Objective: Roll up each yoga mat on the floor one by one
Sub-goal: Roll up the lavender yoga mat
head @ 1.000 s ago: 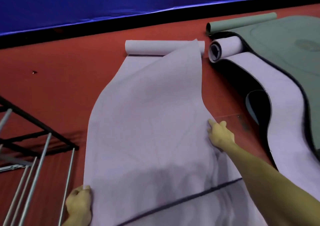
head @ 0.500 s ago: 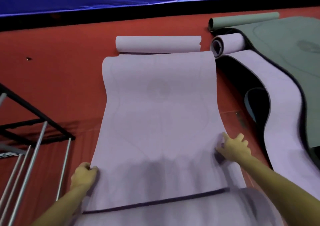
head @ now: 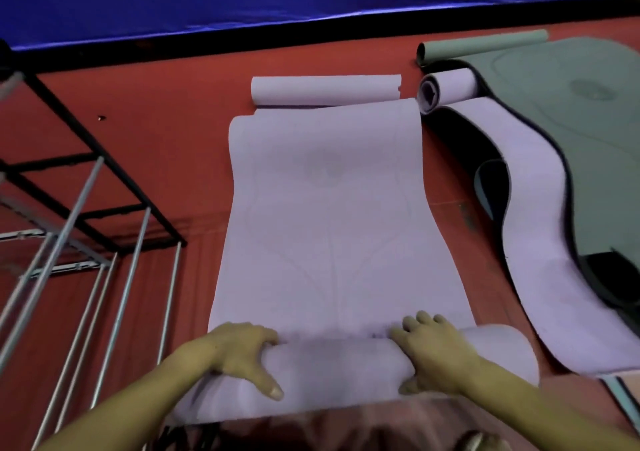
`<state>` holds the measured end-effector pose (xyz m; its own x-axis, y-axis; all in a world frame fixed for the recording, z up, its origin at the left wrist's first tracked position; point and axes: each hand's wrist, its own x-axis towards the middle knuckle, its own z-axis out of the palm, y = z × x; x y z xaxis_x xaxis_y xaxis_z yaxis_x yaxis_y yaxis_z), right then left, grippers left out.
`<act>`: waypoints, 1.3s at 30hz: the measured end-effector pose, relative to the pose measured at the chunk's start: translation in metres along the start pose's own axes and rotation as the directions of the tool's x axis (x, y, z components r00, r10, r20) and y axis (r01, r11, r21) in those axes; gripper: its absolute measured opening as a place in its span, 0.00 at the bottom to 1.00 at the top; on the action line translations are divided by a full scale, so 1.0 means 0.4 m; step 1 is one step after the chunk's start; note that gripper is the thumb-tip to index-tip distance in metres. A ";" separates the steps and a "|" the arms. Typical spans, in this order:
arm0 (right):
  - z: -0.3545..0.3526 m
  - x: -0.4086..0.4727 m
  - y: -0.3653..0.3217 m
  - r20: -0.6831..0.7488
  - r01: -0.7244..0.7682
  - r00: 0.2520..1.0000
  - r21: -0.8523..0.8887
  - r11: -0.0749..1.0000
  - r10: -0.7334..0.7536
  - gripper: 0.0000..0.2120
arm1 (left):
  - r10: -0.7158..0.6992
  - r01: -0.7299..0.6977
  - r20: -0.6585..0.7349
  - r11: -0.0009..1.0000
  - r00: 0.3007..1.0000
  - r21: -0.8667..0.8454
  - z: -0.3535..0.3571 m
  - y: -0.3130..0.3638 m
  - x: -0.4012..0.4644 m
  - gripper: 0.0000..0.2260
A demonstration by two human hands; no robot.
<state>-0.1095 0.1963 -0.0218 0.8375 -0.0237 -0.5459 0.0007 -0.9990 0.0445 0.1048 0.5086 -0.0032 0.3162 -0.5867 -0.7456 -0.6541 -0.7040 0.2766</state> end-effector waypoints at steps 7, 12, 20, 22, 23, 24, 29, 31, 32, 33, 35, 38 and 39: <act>-0.231 -0.087 0.027 -0.927 -0.263 0.374 -0.067 0.962 0.038 0.09 | 0.210 0.002 -0.894 0.973 0.395 0.229 -0.126 0.072 -0.158 0.14; -0.316 -0.138 0.068 -0.965 -0.247 0.256 -0.004 0.969 0.061 0.15 | 0.270 -0.137 -0.959 0.956 0.084 0.258 -0.135 0.109 -0.223 0.14; 0.185 -0.093 -0.021 0.150 -0.011 0.989 0.119 0.993 -0.007 0.41 | 0.238 -0.161 -0.242 0.941 0.941 0.299 0.198 0.082 -0.045 0.41; 0.244 -0.084 -0.020 0.135 -0.010 0.991 0.107 0.994 -0.004 0.43 | 0.179 -0.130 -0.209 0.965 0.961 0.228 0.211 0.071 -0.024 0.45; 0.204 -0.101 -0.026 0.042 0.055 0.997 0.124 0.991 -0.060 0.44 | 0.187 -0.144 -0.214 0.969 0.959 0.200 0.213 0.071 -0.023 0.46; 0.190 -0.112 -0.026 -0.037 0.059 0.998 0.193 0.979 -0.053 0.44 | 0.176 -0.145 -0.203 0.977 0.963 0.157 0.216 0.064 -0.021 0.47; 0.147 -0.153 -0.025 -0.034 0.038 0.999 0.478 0.877 -0.025 0.30 | 0.210 -0.218 -0.255 0.976 0.944 -0.004 0.243 0.055 -0.020 0.42; 0.125 -0.145 -0.028 0.069 0.010 0.996 0.465 0.885 -0.047 0.25 | 0.256 -0.267 -0.211 0.963 0.943 -0.025 0.225 0.060 -0.018 0.38; 0.100 -0.128 -0.019 0.165 -0.003 0.984 0.421 0.907 -0.073 0.22 | 0.277 -0.281 -0.159 0.960 0.948 0.002 0.191 0.062 -0.011 0.36; 0.061 -0.104 0.004 0.208 0.003 0.974 0.372 0.928 -0.087 0.22 | 0.276 -0.271 -0.130 0.961 0.952 0.057 0.141 0.070 -0.008 0.32; -0.072 -0.036 0.072 0.134 -0.023 0.991 0.271 0.962 -0.014 0.27 | 0.210 -0.166 -0.258 0.969 0.943 0.182 -0.009 0.087 -0.006 0.26; -0.407 0.062 0.190 -0.435 -0.203 0.873 0.083 0.976 0.218 0.21 | 0.064 0.116 -0.776 0.978 0.628 0.175 -0.383 0.122 -0.034 0.21; -0.552 0.075 0.215 -0.652 -0.268 0.719 0.059 0.962 0.240 0.20 | 0.013 0.148 -0.900 0.985 0.435 0.085 -0.510 0.146 -0.075 0.18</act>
<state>0.0362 0.1182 0.1505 0.9587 -0.2321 0.1641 -0.2556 -0.9566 0.1400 0.1970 0.4035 0.1590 0.7480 -0.6244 0.2249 -0.6563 -0.7464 0.1102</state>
